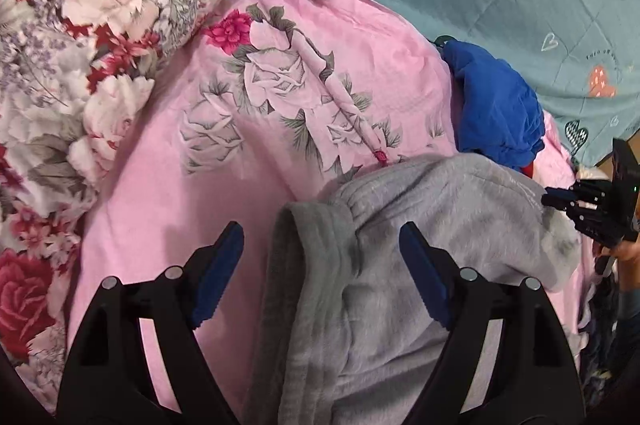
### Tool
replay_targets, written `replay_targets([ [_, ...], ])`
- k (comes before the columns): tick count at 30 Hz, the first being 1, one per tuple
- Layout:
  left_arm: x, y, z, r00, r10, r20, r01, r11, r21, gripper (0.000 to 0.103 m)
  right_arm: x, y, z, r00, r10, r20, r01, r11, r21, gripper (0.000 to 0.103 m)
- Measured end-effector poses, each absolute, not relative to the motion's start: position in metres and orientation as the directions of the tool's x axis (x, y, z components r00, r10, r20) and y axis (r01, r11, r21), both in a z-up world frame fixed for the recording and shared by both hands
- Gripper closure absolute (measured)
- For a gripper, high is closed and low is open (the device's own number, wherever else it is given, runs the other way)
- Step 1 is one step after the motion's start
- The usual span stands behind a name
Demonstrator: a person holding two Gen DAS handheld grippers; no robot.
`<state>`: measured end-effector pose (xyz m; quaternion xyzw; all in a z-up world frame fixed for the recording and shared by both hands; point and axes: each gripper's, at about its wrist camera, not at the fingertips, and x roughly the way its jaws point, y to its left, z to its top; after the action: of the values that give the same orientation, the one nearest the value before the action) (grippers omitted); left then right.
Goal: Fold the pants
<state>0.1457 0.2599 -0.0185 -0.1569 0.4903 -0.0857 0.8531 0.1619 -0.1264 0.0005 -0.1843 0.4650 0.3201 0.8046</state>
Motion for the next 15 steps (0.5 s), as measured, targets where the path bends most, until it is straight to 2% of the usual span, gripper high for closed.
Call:
replay_targets([
  [2, 0.153, 0.259, -0.026, 0.474, -0.360, -0.804, 0.014, 0.916, -0.402, 0.016, 0.161, -0.134, 0.000, 0.352, 0.353, -0.867, -0.687, 0.727, 0.017, 0.094],
  [6, 0.169, 0.258, -0.048, 0.408, -0.411, -0.815, -0.003, 0.892, -0.452, 0.016, 0.170, -0.129, -0.024, 0.327, 0.327, -0.887, -0.687, 0.727, 0.014, 0.091],
  [7, 0.172, 0.259, -0.052, 0.399, -0.430, -0.810, -0.013, 0.881, -0.473, 0.016, 0.174, -0.126, -0.030, 0.314, 0.322, -0.893, -0.686, 0.727, 0.021, 0.089],
  [8, 0.174, 0.260, -0.054, 0.393, -0.450, -0.802, -0.016, 0.869, -0.495, 0.016, 0.179, -0.121, -0.036, 0.307, 0.318, -0.897, -0.685, 0.729, 0.024, 0.077],
  [9, 0.175, 0.260, -0.055, 0.394, -0.459, -0.796, -0.022, 0.861, -0.508, 0.016, 0.183, -0.117, -0.041, 0.307, 0.313, -0.899, -0.682, 0.731, 0.021, 0.071],
  [10, 0.176, 0.260, -0.056, 0.396, -0.466, -0.791, -0.026, 0.855, -0.517, 0.016, 0.186, -0.116, -0.046, 0.304, 0.316, -0.899, -0.679, 0.733, 0.028, 0.069],
  [12, 0.180, 0.258, -0.057, 0.395, -0.471, -0.788, -0.031, 0.851, -0.524, 0.017, 0.188, -0.112, -0.049, 0.301, 0.355, -0.885, -0.677, 0.733, 0.063, 0.073],
  [13, 0.181, 0.257, -0.058, 0.395, -0.470, -0.790, -0.032, 0.852, -0.523, 0.020, 0.188, -0.111, -0.049, 0.300, 0.363, -0.882, -0.677, 0.732, 0.071, 0.078],
  [15, 0.180, 0.255, -0.056, 0.397, -0.468, -0.790, -0.023, 0.855, -0.518, 0.047, 0.183, -0.107, -0.047, 0.325, 0.343, -0.881, -0.690, 0.723, 0.027, 0.088],
])
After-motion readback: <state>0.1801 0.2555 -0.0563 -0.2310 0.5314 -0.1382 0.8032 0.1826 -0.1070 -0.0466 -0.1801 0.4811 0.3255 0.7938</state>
